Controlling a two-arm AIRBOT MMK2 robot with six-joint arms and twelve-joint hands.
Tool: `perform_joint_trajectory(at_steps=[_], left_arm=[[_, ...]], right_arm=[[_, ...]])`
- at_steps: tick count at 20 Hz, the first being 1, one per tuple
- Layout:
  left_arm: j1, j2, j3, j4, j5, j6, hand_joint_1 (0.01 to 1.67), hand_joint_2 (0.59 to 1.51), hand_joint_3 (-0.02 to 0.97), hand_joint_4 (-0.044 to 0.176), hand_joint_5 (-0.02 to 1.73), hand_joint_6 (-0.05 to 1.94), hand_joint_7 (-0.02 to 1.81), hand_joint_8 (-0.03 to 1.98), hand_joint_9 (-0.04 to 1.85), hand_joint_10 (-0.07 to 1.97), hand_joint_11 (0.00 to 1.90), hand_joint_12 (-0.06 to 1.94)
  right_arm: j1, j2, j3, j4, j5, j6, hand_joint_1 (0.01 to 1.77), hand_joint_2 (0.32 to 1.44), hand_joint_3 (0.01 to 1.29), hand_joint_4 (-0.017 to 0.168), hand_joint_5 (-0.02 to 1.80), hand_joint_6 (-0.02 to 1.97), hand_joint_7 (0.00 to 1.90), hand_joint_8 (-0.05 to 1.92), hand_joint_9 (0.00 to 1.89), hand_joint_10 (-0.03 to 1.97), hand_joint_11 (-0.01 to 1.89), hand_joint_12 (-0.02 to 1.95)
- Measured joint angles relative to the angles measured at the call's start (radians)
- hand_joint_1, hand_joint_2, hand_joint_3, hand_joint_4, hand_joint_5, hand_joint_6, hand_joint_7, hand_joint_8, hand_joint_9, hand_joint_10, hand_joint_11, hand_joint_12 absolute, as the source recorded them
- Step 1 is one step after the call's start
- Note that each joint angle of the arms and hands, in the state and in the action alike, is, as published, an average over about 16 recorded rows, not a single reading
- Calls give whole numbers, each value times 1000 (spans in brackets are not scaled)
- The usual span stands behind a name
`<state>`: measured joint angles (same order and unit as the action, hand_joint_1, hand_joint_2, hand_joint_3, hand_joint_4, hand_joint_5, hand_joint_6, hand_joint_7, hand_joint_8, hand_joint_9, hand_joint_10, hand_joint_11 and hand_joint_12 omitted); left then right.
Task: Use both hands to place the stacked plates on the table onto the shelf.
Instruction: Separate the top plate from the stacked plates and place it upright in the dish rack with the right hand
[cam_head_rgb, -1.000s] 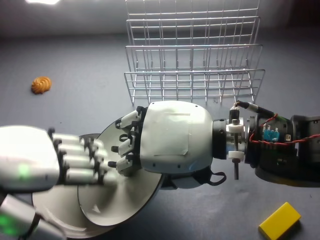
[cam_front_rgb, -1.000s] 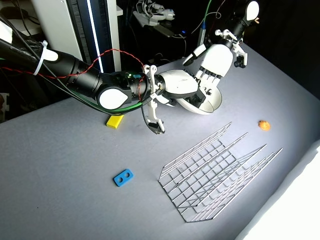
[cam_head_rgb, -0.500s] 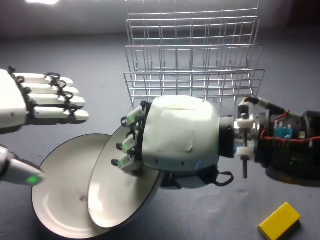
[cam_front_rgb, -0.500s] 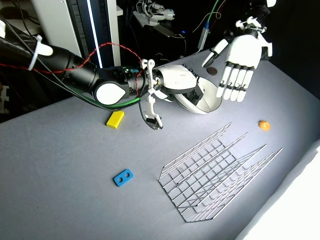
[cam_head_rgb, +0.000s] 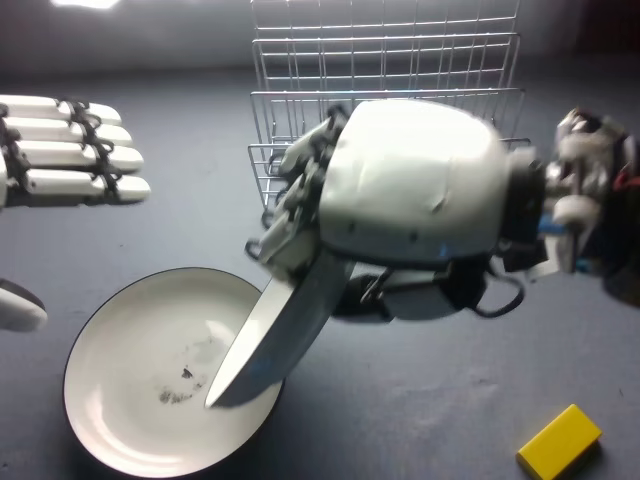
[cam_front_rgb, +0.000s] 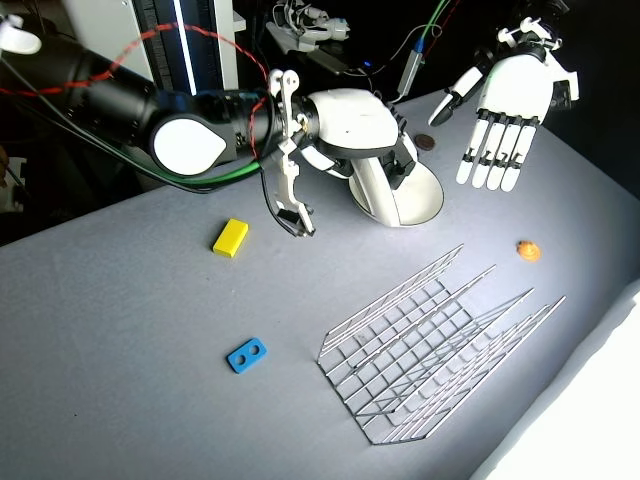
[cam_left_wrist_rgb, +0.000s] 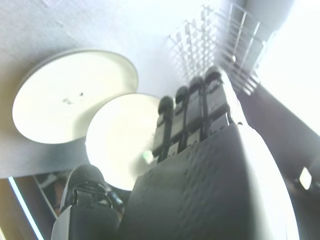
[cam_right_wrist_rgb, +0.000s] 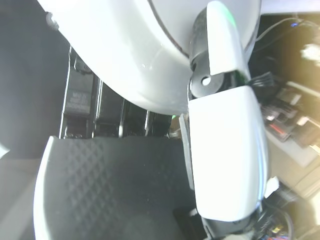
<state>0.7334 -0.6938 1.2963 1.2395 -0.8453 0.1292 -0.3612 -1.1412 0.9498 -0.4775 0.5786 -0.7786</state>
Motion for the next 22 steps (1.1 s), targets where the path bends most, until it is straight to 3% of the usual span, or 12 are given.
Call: perform_joint_trajectory(at_steps=[7, 15, 22], left_arm=[[-70, 26, 28, 96, -76, -1, 15, 1127, 11, 1, 99, 10, 56, 1, 19, 8, 15, 12], [-133, 45, 36, 195, -146, -1, 14, 1127, 11, 1, 109, 10, 68, 1, 21, 7, 15, 12], [-153, 41, 35, 240, -185, -1, 14, 1127, 10, 1, 118, 10, 66, 0, 23, 7, 15, 12]], right_arm=[[103, 77, 23, -25, -18, 312, 1191, 1006, 13, 24, 955, 1000, 1058, 874, 1178, -4, 762, 969], [210, 102, 136, -49, -77, 675, 1201, 1006, 14, 24, 951, 982, 1056, 879, 1176, -4, 751, 995], [255, 97, 236, -39, -134, 815, 1207, 1005, 14, 24, 952, 967, 1048, 881, 1175, -4, 743, 1004]])
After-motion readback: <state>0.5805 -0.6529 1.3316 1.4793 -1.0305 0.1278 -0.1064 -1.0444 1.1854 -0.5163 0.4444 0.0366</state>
